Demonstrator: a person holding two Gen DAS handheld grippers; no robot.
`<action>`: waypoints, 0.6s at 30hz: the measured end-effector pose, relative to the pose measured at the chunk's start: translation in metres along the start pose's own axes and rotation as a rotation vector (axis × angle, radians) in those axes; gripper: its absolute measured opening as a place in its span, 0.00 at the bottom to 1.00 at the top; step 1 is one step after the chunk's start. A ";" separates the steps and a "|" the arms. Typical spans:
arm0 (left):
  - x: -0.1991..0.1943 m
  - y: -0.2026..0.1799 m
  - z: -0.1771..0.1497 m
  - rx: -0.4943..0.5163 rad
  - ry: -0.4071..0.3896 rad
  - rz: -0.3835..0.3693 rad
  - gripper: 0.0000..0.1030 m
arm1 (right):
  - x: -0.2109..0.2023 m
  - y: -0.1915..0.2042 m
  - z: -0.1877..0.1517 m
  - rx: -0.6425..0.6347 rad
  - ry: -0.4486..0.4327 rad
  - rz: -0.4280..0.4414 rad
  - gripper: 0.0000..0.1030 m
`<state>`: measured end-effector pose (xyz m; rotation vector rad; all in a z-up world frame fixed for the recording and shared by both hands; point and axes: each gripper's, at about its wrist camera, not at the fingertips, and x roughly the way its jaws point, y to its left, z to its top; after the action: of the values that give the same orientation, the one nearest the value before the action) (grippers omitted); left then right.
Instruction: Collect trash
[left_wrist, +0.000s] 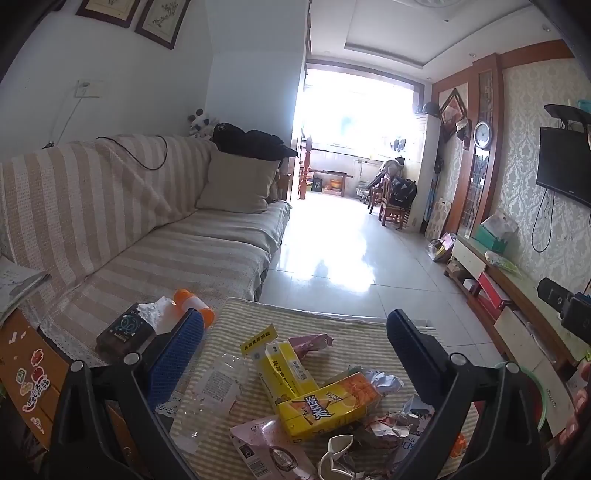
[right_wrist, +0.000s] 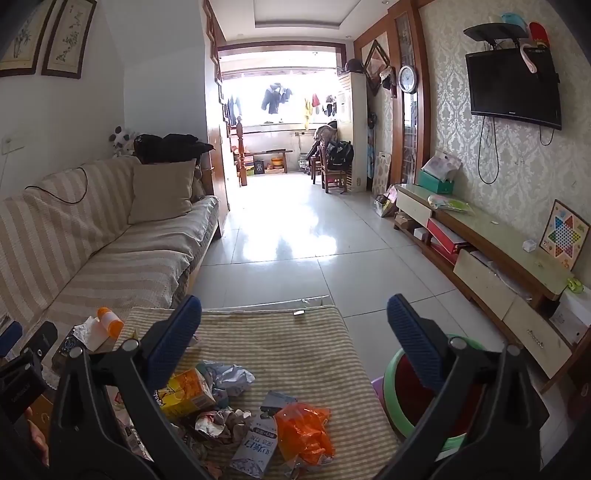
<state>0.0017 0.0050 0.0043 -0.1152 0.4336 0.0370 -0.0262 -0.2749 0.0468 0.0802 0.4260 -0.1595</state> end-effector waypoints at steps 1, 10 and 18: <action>0.001 0.000 0.000 0.005 0.007 -0.001 0.92 | 0.001 0.000 0.000 0.003 0.001 0.002 0.97; 0.002 -0.007 -0.009 0.028 0.017 -0.014 0.92 | 0.000 0.001 0.000 0.008 0.001 0.003 0.96; 0.003 -0.007 -0.009 0.034 0.027 -0.012 0.92 | 0.001 0.002 -0.003 0.004 0.009 0.002 0.96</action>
<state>0.0013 -0.0035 -0.0047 -0.0846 0.4602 0.0164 -0.0256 -0.2727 0.0439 0.0849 0.4345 -0.1584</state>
